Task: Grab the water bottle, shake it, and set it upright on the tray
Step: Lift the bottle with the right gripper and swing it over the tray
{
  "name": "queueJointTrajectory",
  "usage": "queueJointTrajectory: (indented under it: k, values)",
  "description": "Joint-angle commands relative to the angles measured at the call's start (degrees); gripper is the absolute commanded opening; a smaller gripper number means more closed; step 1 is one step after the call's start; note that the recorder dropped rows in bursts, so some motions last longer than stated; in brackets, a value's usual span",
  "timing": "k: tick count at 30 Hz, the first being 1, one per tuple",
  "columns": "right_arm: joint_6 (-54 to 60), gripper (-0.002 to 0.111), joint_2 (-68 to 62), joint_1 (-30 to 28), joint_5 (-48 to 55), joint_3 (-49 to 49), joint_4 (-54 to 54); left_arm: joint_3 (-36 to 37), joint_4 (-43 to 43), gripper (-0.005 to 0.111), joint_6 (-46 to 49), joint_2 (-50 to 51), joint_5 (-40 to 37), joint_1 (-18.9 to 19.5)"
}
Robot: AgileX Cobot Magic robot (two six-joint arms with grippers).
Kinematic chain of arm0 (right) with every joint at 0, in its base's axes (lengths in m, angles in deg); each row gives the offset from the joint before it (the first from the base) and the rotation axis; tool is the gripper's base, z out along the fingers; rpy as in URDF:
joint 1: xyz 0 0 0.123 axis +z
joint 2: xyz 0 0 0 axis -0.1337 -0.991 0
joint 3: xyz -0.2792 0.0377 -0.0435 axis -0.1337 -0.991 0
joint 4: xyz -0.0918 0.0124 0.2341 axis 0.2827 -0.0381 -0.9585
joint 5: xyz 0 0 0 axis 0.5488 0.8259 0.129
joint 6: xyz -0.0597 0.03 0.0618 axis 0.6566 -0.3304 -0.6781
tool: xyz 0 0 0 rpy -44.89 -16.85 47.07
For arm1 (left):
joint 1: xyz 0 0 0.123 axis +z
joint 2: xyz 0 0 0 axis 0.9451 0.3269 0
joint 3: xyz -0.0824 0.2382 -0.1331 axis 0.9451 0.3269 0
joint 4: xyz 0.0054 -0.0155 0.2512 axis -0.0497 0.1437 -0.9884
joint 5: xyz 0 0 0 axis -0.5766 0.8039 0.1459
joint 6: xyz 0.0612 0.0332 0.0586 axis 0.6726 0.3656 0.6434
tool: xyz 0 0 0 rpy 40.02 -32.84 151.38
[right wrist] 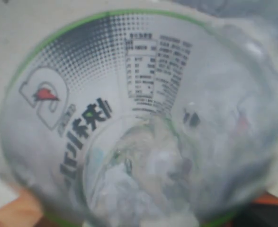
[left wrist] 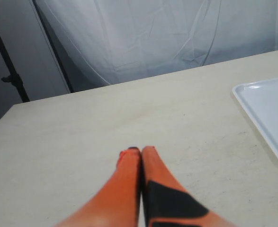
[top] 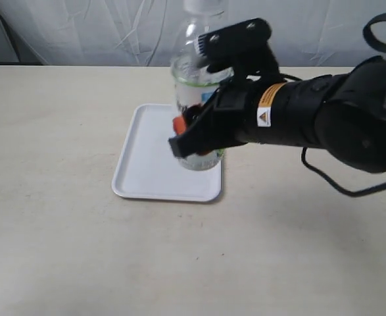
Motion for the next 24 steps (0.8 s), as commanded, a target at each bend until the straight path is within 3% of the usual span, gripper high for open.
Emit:
queueJointTrajectory:
  k: [1, 4, 9, 14, 19, 24]
  values:
    - [-0.84, -0.001, 2.19, 0.18, 3.26, 0.18, 7.12, 0.21, 0.18, 0.0, -0.18, -0.26, -0.09, -0.02]
    - [-9.57, -0.001, 2.19, -3.9, 1.73, 0.18, 5.37, 0.21, 0.18, 0.0, -0.18, -0.26, -0.09, -0.02]
    - [-0.13, -0.001, 3.45, 3.55, 6.69, 0.18, 10.19, 0.21, 0.18, 0.0, -0.18, -0.26, -0.09, -0.02]
    - [-26.45, -0.001, 4.28, -4.34, 5.62, 0.29, 18.76, 0.21, 0.18, 0.0, -0.18, -0.26, -0.09, -0.02]
    - [-21.45, -0.001, 7.22, 0.64, 7.1, 1.31, 21.55, 0.21, 0.18, 0.0, -0.18, -0.26, -0.09, -0.02]
    - [-22.08, -0.001, 12.1, 0.63, 7.46, 3.62, 20.28, 0.21, 0.18, 0.0, -0.18, -0.26, -0.09, -0.02]
